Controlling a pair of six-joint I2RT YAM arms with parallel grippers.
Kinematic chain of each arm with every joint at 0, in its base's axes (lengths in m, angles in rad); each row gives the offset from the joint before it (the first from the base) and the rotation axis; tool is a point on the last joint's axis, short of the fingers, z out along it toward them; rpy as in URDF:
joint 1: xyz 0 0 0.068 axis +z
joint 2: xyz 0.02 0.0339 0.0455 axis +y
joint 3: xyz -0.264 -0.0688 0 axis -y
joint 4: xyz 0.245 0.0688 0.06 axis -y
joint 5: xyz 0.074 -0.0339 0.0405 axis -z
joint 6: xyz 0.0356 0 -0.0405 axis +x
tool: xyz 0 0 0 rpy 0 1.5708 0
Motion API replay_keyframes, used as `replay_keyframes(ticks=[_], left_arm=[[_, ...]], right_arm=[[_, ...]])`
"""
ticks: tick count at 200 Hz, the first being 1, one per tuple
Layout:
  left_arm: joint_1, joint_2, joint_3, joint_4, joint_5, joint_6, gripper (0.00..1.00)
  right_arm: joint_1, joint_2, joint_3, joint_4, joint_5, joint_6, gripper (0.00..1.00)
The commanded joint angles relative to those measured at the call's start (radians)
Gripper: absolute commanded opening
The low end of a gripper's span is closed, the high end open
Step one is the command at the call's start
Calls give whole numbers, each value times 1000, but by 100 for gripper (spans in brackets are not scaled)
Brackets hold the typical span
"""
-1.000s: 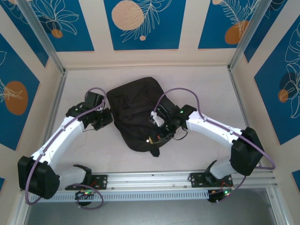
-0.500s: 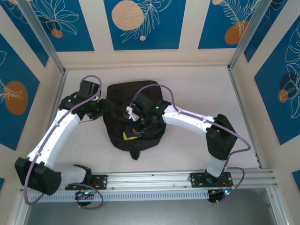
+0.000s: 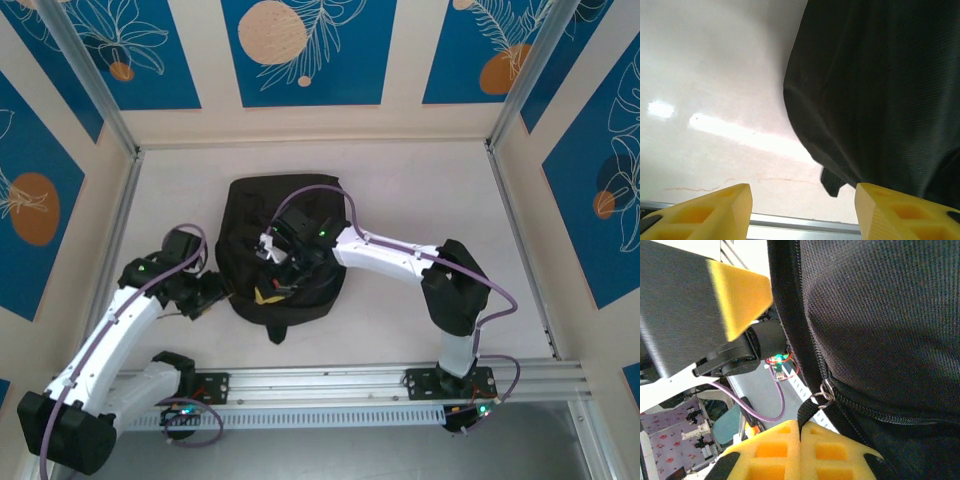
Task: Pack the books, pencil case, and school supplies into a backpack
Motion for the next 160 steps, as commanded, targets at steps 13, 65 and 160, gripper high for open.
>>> replay_keyframes(ticks=[13,65,160], left_arm=[[6,-14,-10,83,90,-51,55],[6,-38,7,96,115,-57,49],[6,40,-77,208,147,-89,40]], right_arm=[[-8,2,-22,28,-55,-21,0],[-9,12,-31,41,-73,-20,0],[-3,28,-17,37,-91,-37,0]])
